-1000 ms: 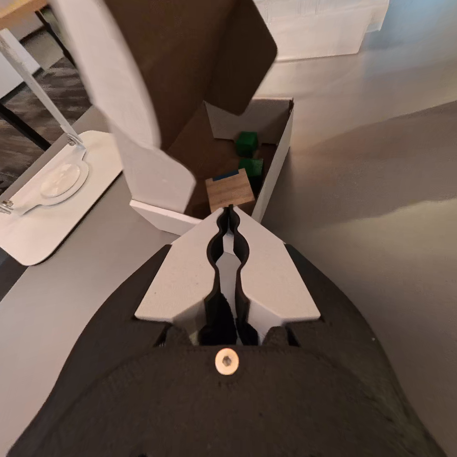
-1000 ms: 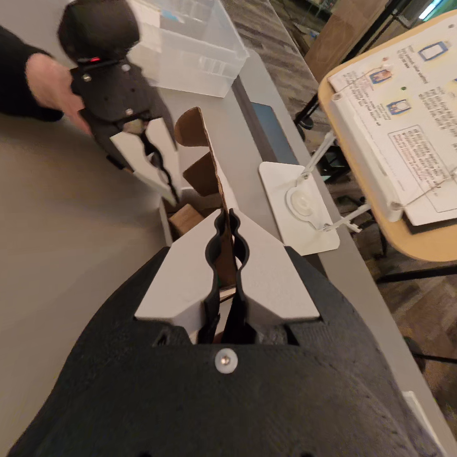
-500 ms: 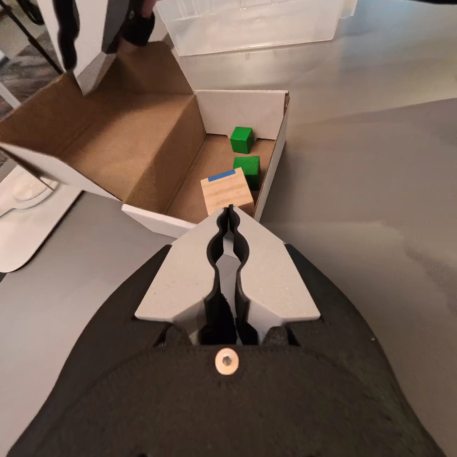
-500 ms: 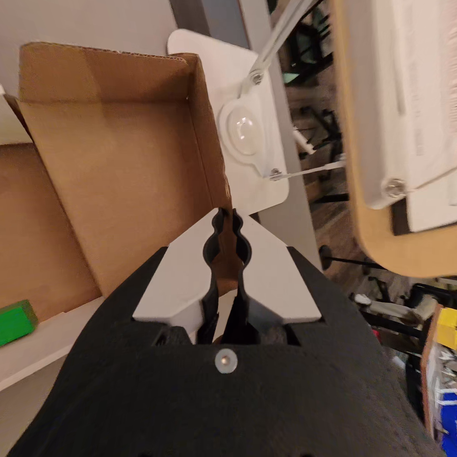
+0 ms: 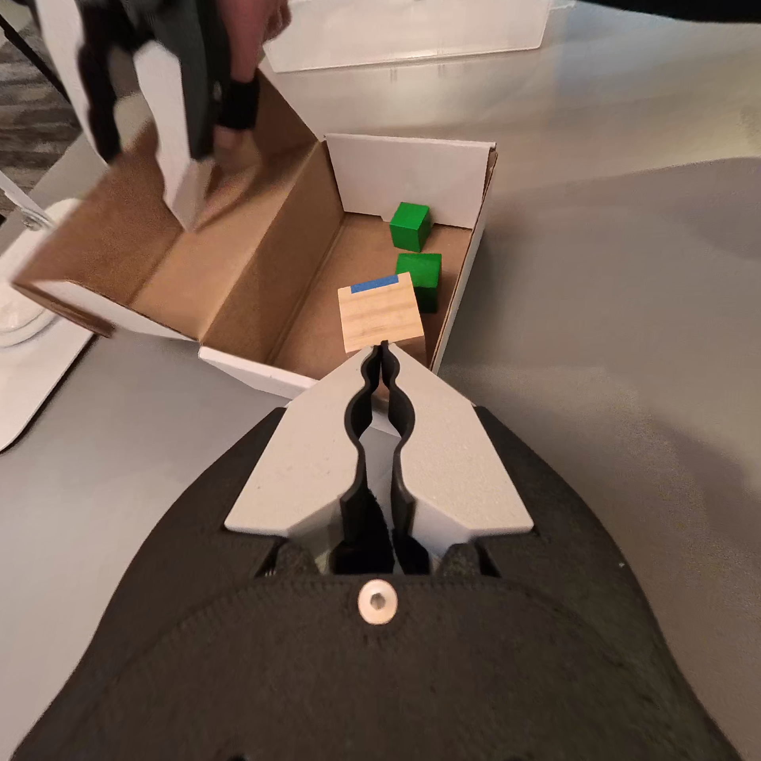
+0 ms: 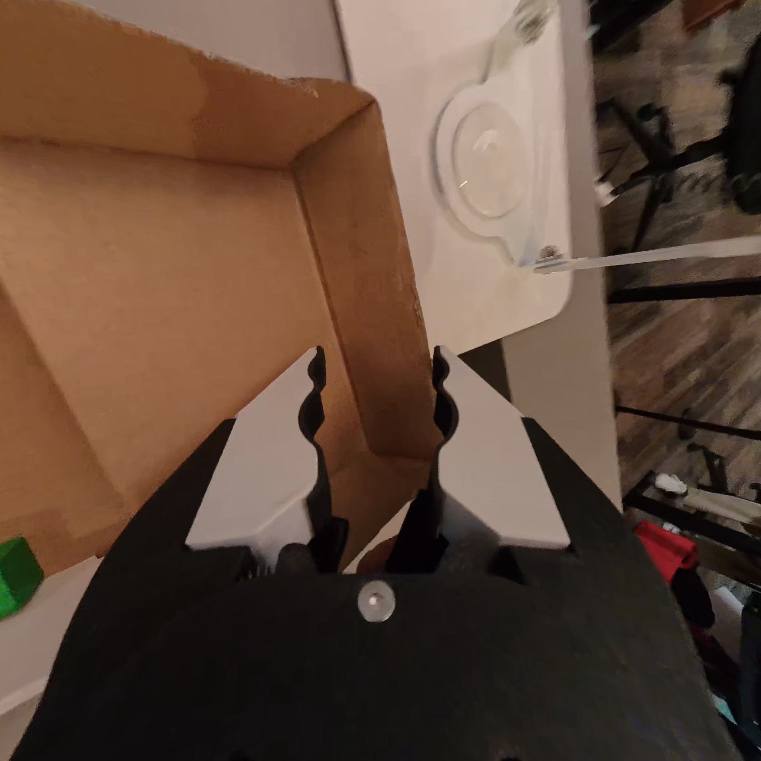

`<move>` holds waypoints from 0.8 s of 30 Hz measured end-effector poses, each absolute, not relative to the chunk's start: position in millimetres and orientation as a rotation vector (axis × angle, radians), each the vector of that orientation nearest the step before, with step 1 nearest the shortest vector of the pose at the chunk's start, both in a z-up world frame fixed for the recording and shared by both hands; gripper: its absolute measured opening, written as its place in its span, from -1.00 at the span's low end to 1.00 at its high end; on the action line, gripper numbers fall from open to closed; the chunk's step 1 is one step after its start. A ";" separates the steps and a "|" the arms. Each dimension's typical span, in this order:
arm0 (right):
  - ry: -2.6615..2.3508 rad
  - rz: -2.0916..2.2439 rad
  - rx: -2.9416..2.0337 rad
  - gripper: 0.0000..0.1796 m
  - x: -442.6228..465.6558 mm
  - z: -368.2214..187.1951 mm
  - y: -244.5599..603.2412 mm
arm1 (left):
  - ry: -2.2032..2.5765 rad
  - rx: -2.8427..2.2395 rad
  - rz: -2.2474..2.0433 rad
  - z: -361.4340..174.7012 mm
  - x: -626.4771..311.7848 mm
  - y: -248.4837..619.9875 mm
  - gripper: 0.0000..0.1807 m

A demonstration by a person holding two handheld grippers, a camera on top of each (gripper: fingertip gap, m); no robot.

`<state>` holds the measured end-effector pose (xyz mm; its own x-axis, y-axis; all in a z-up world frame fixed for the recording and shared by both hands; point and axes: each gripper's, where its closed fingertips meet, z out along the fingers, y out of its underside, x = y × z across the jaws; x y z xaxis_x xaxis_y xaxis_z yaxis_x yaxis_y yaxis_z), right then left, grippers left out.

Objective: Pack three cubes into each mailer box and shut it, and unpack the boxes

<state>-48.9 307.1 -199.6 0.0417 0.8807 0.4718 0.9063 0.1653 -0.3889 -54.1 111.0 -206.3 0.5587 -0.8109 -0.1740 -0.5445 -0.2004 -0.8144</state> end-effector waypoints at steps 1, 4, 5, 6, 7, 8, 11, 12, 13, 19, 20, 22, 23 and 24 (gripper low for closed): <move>-1.744 -0.001 -1.679 -0.42 -50.7 -183.4 304.5 | 1.097 -1.890 -0.367 -206.3 -54.2 111.3 -1.00; -1.580 0.221 -1.617 -0.34 -54.5 -130.7 282.9 | 1.091 -1.903 -0.355 -206.5 -52.5 111.4 -1.00; -1.555 0.270 -1.587 -0.29 -53.3 -115.1 272.6 | 1.093 -1.907 -0.358 -206.6 -51.6 110.7 -1.00; -1.525 0.291 -1.545 -0.26 -51.4 -98.3 264.1 | 1.079 -1.924 -0.383 -206.8 -50.7 110.2 -1.00; -1.489 0.301 -1.512 -0.29 -47.2 -82.2 256.5 | 1.073 -1.932 -0.404 -207.1 -49.8 109.5 -1.00; -1.456 0.312 -1.508 -0.32 -40.4 -70.4 248.7 | 1.076 -1.927 -0.406 -207.1 -49.5 109.2 -1.00; -1.380 0.312 -1.620 -0.45 -8.1 -67.7 230.3 | 1.087 -1.930 -0.398 -207.2 -49.6 107.0 -1.00; -1.391 0.307 -1.676 -0.41 3.6 -79.4 223.5 | 1.095 -1.935 -0.391 -207.3 -49.6 105.3 -1.00; -1.393 0.299 -1.727 -0.40 14.0 -92.4 219.2 | 1.102 -1.939 -0.391 -207.4 -48.7 103.1 -1.00; -1.441 0.304 -1.933 -0.43 29.5 -180.1 198.6 | 1.129 -1.936 -0.413 -204.4 -44.2 93.4 -1.00; -1.440 0.308 -1.941 -0.46 26.7 -188.5 196.8 | 1.118 -1.923 -0.434 -199.5 -44.0 92.6 -1.00; -1.418 0.321 -1.954 -0.59 22.3 -198.3 196.2 | 1.059 -1.893 -0.453 -182.9 -49.1 96.0 -0.96; -1.404 0.326 -1.949 -0.59 20.5 -199.6 196.8 | 1.020 -1.880 -0.465 -172.9 -53.6 98.3 -0.88; -1.403 0.336 -1.945 -0.59 19.2 -200.7 195.8 | 0.962 -1.873 -0.458 -162.9 -60.8 104.3 -0.78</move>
<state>19.2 195.8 -200.7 0.3782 0.9066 0.1870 0.7239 -0.1638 -0.6701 -60.8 104.3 -162.9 0.6208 -0.7793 -0.0853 -0.4245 -0.2427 -0.8723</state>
